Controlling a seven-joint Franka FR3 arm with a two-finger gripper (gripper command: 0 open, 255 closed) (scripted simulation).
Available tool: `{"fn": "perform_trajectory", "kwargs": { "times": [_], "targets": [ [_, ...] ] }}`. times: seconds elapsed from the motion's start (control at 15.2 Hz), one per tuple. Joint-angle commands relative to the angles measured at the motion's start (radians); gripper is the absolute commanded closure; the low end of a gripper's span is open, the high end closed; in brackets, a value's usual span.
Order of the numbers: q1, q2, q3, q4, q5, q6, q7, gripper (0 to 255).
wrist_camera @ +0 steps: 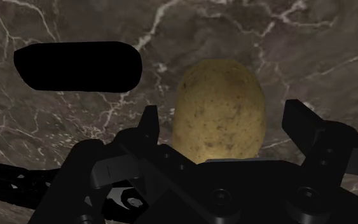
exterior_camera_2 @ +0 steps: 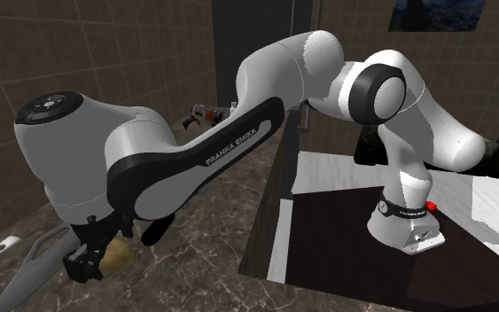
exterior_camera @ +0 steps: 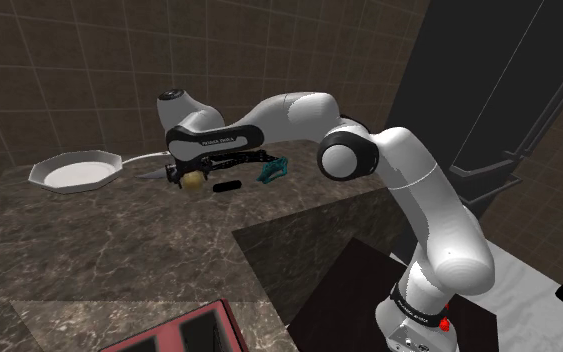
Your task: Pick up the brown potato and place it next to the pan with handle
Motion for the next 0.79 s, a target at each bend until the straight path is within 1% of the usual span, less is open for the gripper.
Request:
{"fn": "perform_trajectory", "kwargs": {
  "times": [0.0,0.26,0.73],
  "targets": [
    [0.0,0.0,0.0,0.0,0.0,0.0,0.0,0],
    [0.019,-0.031,0.005,0.069,0.007,-0.101,-0.01,0],
    [0.019,-0.031,0.005,0.069,0.007,-0.101,-0.01,0]
  ]
}}
